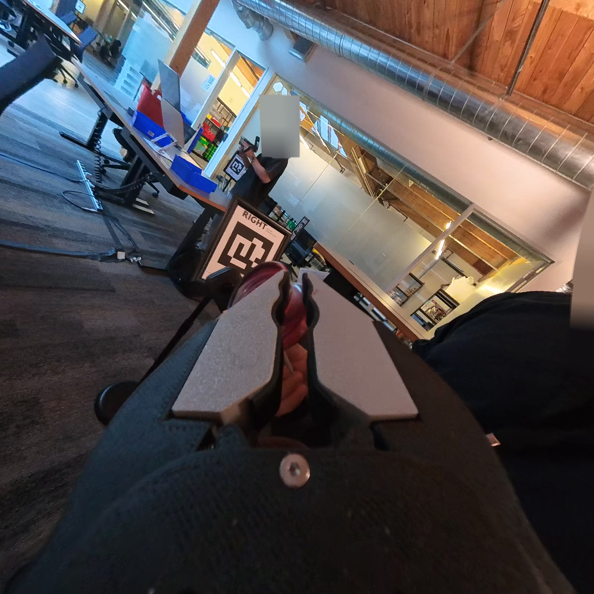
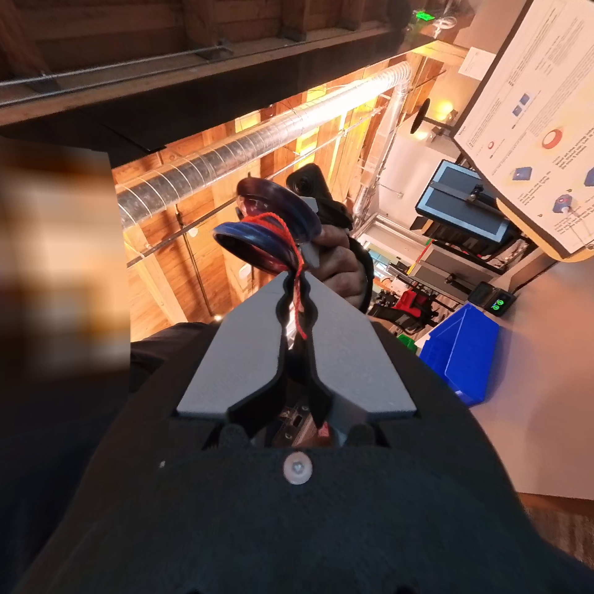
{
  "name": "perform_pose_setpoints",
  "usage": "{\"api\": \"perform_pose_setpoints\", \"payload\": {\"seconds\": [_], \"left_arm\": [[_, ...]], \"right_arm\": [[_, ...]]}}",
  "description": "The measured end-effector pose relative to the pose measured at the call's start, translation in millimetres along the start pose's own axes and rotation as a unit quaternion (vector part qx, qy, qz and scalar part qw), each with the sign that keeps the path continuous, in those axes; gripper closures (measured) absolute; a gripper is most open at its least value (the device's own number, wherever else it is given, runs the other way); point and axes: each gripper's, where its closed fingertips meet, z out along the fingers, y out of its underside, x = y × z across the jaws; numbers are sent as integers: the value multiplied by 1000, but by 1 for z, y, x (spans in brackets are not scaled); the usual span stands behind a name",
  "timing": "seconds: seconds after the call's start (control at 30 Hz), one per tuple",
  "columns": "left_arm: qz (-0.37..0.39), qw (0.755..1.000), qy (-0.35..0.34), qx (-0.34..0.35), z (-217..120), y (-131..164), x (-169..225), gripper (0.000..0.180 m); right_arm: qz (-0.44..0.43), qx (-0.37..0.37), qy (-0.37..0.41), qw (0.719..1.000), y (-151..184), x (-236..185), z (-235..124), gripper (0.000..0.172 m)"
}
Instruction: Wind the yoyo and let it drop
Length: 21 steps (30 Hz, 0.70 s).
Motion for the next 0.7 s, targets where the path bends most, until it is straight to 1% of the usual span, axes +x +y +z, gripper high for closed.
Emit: {"api": "perform_pose_setpoints", "payload": {"seconds": [0.1, 0.23, 0.37, 0.43, 0.6, 0.7], "left_arm": [[-3, 1000, -7, 12, -8, -6, -5, 177], [-18, 1000, -18, 13, -17, -4, -14, 179], [-31, 999, -20, 11, -20, 3, -19, 180], [-39, 999, -16, 10, -19, 6, -20, 180], [-50, 999, -8, 6, -17, 11, -21, 180], [-49, 999, -7, 6, -18, 10, -20, 180]], "right_arm": [[-15, 13, 27, 999, -11, 3, -13, 171], [-69, 15, 107, 992, -27, 10, -41, 171], [-148, -10, 206, 967, -42, 15, -70, 172], [-177, -27, 240, 954, -49, 13, -80, 172], [-209, -57, 283, 935, -61, 9, -91, 172], [-204, -81, 311, 925, -60, 16, -98, 171]]}}
